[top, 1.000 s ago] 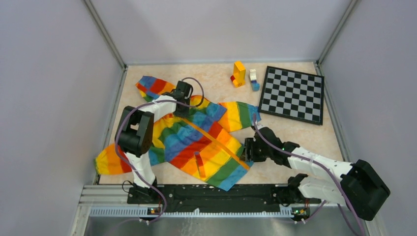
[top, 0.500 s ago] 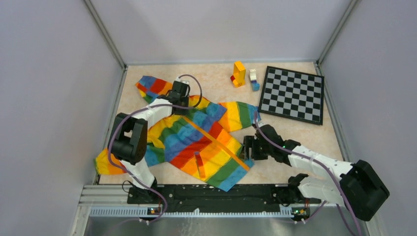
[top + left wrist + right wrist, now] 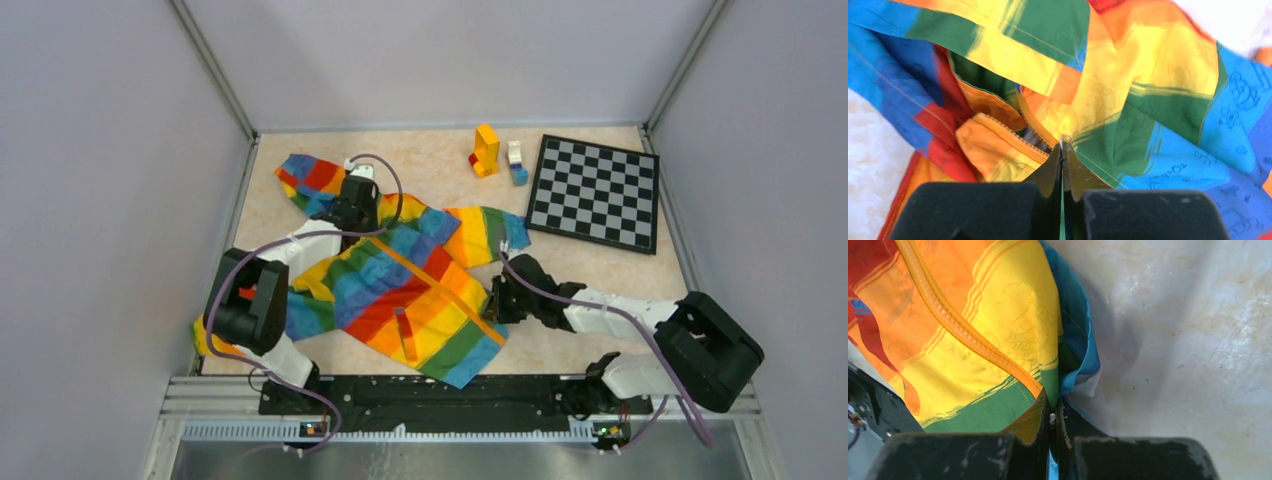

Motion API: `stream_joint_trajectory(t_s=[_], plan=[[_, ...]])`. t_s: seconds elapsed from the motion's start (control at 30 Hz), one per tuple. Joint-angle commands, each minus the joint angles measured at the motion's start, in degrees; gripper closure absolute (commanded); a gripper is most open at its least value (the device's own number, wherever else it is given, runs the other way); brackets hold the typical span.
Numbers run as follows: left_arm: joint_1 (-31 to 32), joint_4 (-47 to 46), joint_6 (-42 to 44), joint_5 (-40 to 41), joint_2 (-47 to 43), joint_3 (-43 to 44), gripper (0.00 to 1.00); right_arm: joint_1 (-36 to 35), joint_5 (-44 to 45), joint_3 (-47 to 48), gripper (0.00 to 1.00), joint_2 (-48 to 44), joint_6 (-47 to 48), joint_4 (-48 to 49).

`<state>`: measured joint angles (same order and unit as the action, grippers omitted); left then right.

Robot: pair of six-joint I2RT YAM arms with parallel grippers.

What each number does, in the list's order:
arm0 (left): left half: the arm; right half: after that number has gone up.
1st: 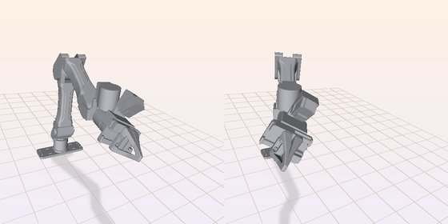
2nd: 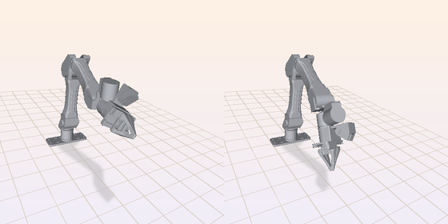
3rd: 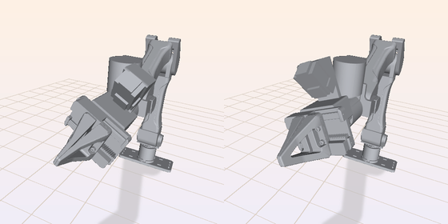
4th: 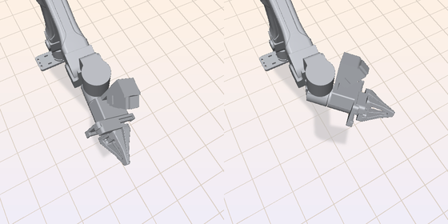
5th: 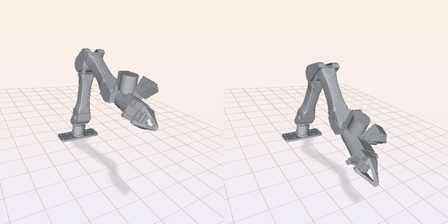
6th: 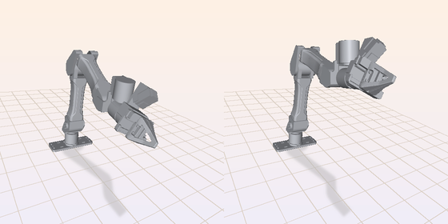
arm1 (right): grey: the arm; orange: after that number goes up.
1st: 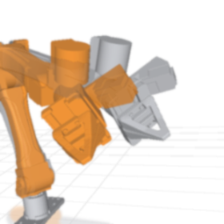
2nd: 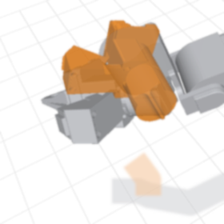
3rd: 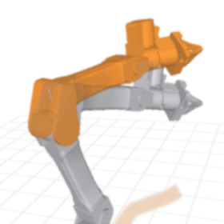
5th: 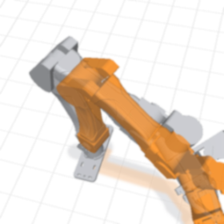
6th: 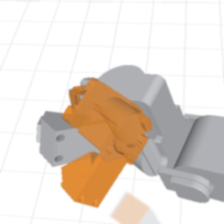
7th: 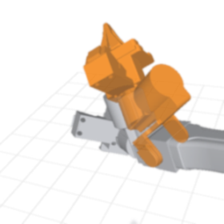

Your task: Zip up the jacket

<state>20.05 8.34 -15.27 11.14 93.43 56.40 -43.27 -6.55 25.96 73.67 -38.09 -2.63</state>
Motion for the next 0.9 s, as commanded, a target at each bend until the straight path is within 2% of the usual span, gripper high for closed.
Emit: stream_joint_trajectory(t_s=[0.0, 0.07, 0.17, 0.27, 0.33, 0.4, 0.47, 0.53, 0.6, 0.73, 0.87], plan=[[-0.47, -13.74, 0.11, 7.75, -4.58, -3.18, 1.0, 3.51, 4.39, -3.19, 1.0, 1.43, -7.92, -5.14], [-2.06, -18.84, 1.27, 9.0, -4.59, -4.51, 1.0, 5.83, 0.3, -5.75, 1.0, 1.18, -10.54, -2.35], [-5.62, -22.46, 0.43, 9.18, -3.74, -4.06, 1.0, 6.31, 1.66, -5.67, 1.0, -1.06, -11.42, -3.89], [-7.9, -22.14, -0.24, 2.13, -2.94, -2.24, 1.0, 6.61, -0.38, -5.06, 1.0, -2.67, -7.41, -3.87], [-7.88, -15.13, 1.82, -10.99, -1.21, 2.41, 1.0, 6.53, -5.5, -4.86, 1.0, -3.89, -3.17, -0.23], [-7.08, -3.64, 1.49, -17.14, 1.8, 7.46, 0.99, 6.51, -6.45, -4.03, 1.0, -5.29, -0.42, -0.38], [-5.78, 2.96, 2.94, -18.13, 3.21, 9.36, 0.85, 6.53, -6.01, -2.72, 1.0, -5.8, 2.0, -2.33], [-4.86, 8.53, 5.14, -17.19, 4.17, 10.77, 0.6, 6.53, -6.08, -1.84, 1.0, -5.71, 3.23, -3.38], [-4.77, 14.67, 6.47, -15.72, 5.3, 12.55, 0.47, 6.53, -6.01, -1.17, 1.0, -6.01, 4.16, -4.65], [-4.76, 21.39, 10.79, -17.61, 6.31, 14.38, 0.41, 6.52, -5.63, -1.16, 1.0, -7.1, 4.7, -5.43], [-4.77, 24.06, 13.94, -21.04, 8.05, 16.41, 0.51, 6.53, -6.31, -1.91, 1.0, -6.81, 4.6, -4.11]])
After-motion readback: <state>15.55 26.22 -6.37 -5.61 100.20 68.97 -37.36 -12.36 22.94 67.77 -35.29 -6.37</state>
